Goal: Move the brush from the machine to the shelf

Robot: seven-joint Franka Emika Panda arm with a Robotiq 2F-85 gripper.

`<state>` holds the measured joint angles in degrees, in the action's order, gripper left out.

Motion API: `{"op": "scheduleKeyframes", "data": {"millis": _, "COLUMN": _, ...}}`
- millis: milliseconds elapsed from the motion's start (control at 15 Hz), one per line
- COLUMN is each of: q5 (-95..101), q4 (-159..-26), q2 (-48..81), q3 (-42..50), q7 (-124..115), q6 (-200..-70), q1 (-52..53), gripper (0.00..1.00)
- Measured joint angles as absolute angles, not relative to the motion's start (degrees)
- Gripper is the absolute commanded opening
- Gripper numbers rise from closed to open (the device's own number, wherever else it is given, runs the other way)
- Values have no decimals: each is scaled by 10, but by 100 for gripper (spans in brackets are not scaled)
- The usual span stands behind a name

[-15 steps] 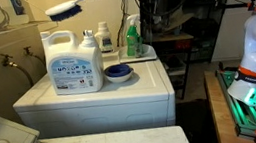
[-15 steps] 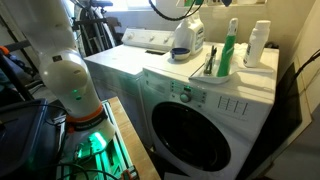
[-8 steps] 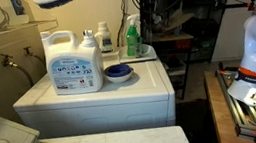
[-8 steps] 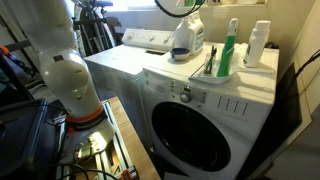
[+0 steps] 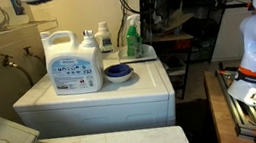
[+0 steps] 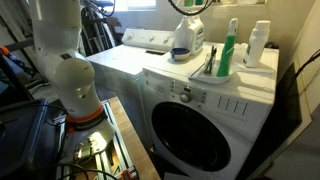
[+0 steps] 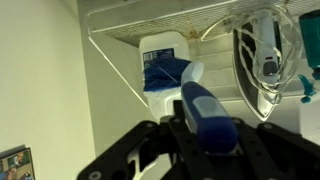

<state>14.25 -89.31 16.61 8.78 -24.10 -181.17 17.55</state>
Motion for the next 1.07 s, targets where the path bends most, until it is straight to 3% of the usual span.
{"op": "scheduleKeyframes", "data": {"millis": 467, "q5": 146, "q4": -721, "q2": 300, "q3": 173, "q7": -283, "q6": -1730, "q1": 276, "gripper": 8}}
{"op": "scheduleKeyframes", "data": {"millis": 1067, "q5": 138, "q4": -516, "q2": 456, "q3": 198, "q7": -304, "q6": -1613, "q1": 277, "gripper": 8}}
